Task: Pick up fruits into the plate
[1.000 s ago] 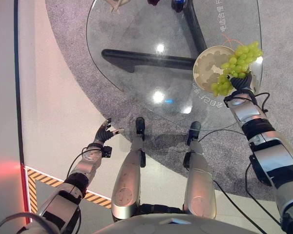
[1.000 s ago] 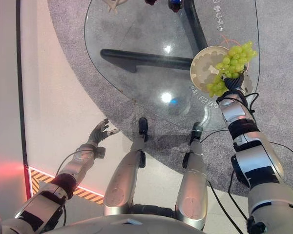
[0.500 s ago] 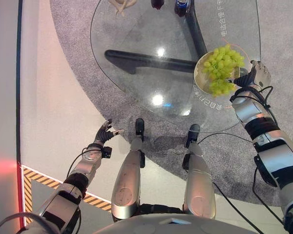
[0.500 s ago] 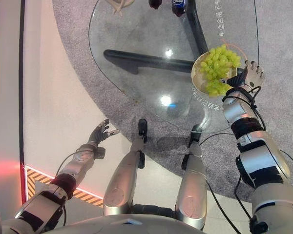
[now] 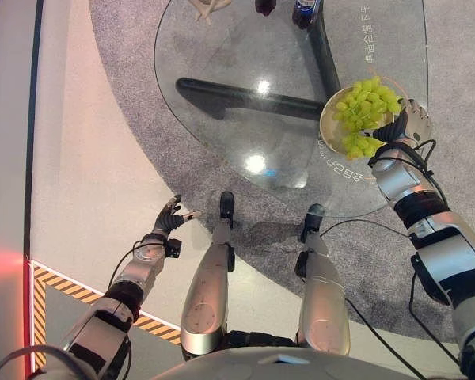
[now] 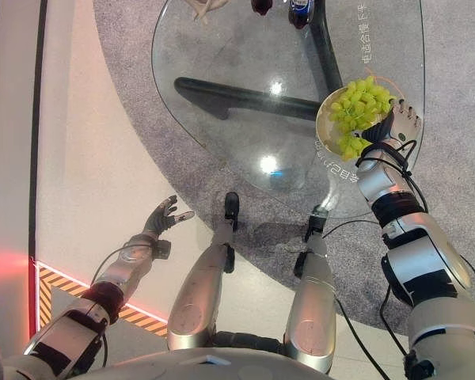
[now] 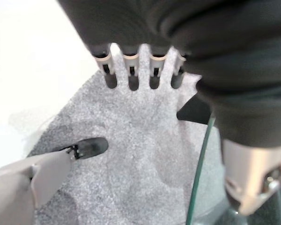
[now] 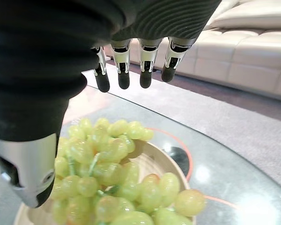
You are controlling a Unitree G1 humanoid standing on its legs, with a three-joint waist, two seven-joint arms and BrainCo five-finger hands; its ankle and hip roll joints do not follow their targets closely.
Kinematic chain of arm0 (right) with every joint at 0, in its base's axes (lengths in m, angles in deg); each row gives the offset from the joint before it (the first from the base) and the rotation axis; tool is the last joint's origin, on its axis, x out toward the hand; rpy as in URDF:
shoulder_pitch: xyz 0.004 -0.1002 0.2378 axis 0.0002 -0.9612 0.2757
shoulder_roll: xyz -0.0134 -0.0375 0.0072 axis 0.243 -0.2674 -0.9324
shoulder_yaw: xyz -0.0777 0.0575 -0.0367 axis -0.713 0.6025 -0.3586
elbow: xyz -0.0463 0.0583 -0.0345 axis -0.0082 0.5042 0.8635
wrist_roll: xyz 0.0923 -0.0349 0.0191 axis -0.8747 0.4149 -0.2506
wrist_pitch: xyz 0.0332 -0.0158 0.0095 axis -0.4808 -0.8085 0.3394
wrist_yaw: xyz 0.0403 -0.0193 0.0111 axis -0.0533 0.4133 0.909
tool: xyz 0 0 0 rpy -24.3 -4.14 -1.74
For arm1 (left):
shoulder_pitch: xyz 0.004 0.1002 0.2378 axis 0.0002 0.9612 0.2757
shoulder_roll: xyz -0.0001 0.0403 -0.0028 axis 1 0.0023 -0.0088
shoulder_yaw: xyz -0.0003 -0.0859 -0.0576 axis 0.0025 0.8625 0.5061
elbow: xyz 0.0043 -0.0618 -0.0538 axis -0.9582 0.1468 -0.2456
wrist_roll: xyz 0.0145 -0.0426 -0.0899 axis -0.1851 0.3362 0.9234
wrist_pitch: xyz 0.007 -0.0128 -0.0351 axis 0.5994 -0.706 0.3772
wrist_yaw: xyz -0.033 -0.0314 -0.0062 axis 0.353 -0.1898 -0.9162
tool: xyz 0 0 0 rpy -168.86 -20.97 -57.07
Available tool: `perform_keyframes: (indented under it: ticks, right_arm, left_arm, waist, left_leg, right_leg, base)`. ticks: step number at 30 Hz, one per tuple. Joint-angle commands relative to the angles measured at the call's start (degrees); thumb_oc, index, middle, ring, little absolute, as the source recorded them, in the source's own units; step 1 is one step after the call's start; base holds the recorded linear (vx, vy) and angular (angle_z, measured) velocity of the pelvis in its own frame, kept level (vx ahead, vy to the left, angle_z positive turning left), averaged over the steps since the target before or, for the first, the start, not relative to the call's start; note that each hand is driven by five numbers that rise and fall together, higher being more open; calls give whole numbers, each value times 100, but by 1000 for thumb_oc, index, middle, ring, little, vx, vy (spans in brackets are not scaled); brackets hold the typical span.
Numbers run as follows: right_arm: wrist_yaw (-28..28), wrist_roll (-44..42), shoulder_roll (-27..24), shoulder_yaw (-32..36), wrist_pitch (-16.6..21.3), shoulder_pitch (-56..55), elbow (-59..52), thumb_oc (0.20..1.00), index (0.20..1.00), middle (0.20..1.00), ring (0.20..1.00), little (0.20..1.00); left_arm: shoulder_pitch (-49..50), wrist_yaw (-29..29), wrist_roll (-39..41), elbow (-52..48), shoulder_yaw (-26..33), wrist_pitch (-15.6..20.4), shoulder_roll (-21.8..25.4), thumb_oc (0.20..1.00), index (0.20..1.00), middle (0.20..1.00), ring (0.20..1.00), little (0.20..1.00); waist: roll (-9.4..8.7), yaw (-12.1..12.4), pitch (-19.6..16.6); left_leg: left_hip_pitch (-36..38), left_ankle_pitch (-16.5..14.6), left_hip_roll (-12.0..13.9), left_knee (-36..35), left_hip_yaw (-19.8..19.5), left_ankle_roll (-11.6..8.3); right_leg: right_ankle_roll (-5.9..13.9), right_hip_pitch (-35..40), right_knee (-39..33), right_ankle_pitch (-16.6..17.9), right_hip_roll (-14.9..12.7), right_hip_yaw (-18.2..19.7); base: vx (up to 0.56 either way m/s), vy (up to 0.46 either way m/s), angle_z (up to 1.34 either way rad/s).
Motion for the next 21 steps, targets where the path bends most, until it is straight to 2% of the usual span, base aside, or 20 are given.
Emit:
perform_keyframes:
  ticks: [1,2,3,5,7,8,9,11,12,13,14,17,21]
  right_arm:
    - [-121,-558,-143,24,442,-118,-322,1000,1000,1000,1000,1000]
    - [-14,-849,-68,138,713,-302,-460,1000,1000,1000,1000,1000]
    - [0,-952,-44,173,784,-339,-499,1000,1000,1000,1000,1000]
    - [211,-1581,140,388,1303,-786,-798,1000,1000,1000,1000,1000]
    - [371,-1859,309,560,1573,-1197,-1031,1000,1000,1000,1000,1000]
    - [528,-2049,501,686,1825,-1655,-1207,1000,1000,1000,1000,1000]
    - [560,-2089,544,721,1879,-1791,-1238,1000,1000,1000,1000,1000]
    - [643,-2113,655,840,2057,-2242,-1271,1000,1000,1000,1000,1000]
    - [892,-2309,818,964,2375,-2862,-1207,1000,1000,1000,1000,1000]
    - [944,-2382,853,994,2440,-2994,-1169,1000,1000,1000,1000,1000]
    - [1152,-2555,980,1079,2701,-3335,-975,1000,1000,1000,1000,1000]
    - [1481,-2708,1287,1223,2943,-3790,-521,1000,1000,1000,1000,1000]
    - [1974,-2978,1680,1420,3063,-4222,58,1000,1000,1000,1000,1000]
  left_arm:
    - [112,-59,137,142,73,83,40,1000,1000,1000,1000,1000]
    - [145,-86,158,170,110,72,16,1000,1000,1000,1000,1000]
    - [136,-102,172,186,126,70,14,1000,1000,1000,1000,1000]
    - [202,-197,226,228,224,31,-27,1000,1000,1000,1000,1000]
    - [256,-277,194,247,316,-57,-27,1000,1000,1000,1000,1000]
    - [333,-303,177,282,381,-105,-41,1000,1000,1000,1000,1000]
    - [361,-316,180,291,402,-111,-45,1000,1000,1000,1000,1000]
    - [453,-320,163,330,466,-113,-70,1000,1000,1000,1000,1000]
    - [625,-356,180,402,568,-104,-124,1000,1000,1000,1000,1000]
    - [669,-362,173,424,585,-98,-134,1000,1000,1000,1000,1000]
    - [784,-395,65,508,628,-56,-172,1000,1000,1000,1000,1000]
    - [992,-485,-66,698,712,-72,-243,1000,1000,1000,1000,1000]
    - [1249,-625,-380,986,800,-150,-364,1000,1000,1000,1000,1000]
  waist:
    - [-371,54,-78]
    - [-371,39,-78]
    - [-380,28,-78]
    - [-407,-22,-78]
    - [-432,-67,-78]
    - [-452,-124,-92]
    - [-459,-138,-123]
    - [-484,-169,-242]
    - [-520,-214,-434]
    - [-529,-218,-478]
    - [-553,-227,-619]
    - [-597,-242,-925]
    - [-636,-272,-1296]
  left_leg:
    - [265,-1259,-483,724,294,306]
    - [386,-1295,-462,705,322,288]
    - [393,-1273,-464,693,327,285]
    - [629,-1285,-429,606,367,259]
    - [850,-1287,-403,525,401,236]
    - [1080,-1287,-372,443,438,208]
    - [1127,-1288,-365,420,449,201]
    - [1272,-1293,-342,343,481,180]
    - [1468,-1311,-313,259,544,156]
    - [1522,-1314,-307,237,554,151]
    - [1634,-1323,-292,204,576,145]
    - [1845,-1347,-269,171,596,137]
    - [2108,-1361,-253,92,604,138]
  right_leg:
    - [-338,-64,451,-488,363,-156]
    - [-338,47,444,-527,362,-142]
    - [-340,59,424,-508,354,-141]
    - [-348,280,375,-535,352,-134]
    - [-354,490,325,-553,349,-135]
    - [-346,724,259,-554,340,-139]
    - [-342,772,237,-553,335,-141]
    - [-327,930,150,-548,317,-147]
    - [-298,1157,22,-534,289,-148]
    - [-293,1217,-11,-531,287,-151]
    - [-280,1356,-80,-520,276,-158]
    - [-274,1614,-167,-527,272,-168]
    - [-279,1915,-262,-547,296,-153]
  base:
    - [0,32,1]
    - [0,0,0]
    - [13,37,3]
    - [5,25,4]
    - [18,24,4]
    - [39,25,3]
    - [74,23,6]
    - [91,13,6]
    - [99,10,5]
    - [141,-1,4]
    - [117,-19,0]
    - [133,-25,0]
    - [141,-13,-1]
